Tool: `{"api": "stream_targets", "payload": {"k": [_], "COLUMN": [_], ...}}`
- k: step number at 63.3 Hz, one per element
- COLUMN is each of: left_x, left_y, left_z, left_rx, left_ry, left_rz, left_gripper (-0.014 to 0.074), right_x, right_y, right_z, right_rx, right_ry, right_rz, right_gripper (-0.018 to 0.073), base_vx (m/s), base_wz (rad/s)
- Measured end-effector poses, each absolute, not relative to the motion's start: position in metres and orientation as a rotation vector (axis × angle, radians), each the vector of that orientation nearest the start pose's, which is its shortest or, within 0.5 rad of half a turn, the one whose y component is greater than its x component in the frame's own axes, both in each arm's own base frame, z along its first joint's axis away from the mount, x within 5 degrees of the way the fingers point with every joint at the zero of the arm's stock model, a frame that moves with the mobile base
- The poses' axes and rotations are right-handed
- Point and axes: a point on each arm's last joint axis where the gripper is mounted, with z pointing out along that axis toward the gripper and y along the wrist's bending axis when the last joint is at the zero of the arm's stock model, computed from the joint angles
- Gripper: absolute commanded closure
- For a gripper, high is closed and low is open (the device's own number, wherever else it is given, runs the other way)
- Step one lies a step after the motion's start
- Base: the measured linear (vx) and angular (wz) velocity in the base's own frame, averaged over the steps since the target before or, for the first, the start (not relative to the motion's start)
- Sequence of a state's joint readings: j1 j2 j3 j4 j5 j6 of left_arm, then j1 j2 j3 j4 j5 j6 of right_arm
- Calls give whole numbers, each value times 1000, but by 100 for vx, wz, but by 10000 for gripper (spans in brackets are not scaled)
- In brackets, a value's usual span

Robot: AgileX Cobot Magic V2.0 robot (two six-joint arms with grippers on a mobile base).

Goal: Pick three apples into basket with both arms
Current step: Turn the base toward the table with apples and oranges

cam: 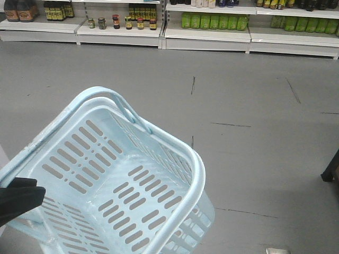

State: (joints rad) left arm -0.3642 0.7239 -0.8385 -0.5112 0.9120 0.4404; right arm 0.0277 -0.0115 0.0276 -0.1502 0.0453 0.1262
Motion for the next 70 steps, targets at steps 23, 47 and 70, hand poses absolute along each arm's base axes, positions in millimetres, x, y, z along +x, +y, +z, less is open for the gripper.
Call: {"api": "stream_targets", "payload": {"k": [23, 47, 70], "left_x": [102, 102, 102], "left_y": [-76, -76, -76], "left_z": [360, 360, 360], "left_rx": [733, 733, 733], "left_ry": [2091, 2091, 2091], "left_rz": [-580, -580, -580], "left_gripper": [603, 603, 603], "right_x": [57, 57, 57], "right_y": [1, 1, 1], "right_z": [200, 200, 200], "right_rx": [-34, -34, -34], "right_ry": [1544, 1544, 1544], "right_rz": [-2, -2, -2], "right_gripper": [566, 566, 566], "base_vx": [26, 30, 32], "base_wz": [-3, -5, -11]}}
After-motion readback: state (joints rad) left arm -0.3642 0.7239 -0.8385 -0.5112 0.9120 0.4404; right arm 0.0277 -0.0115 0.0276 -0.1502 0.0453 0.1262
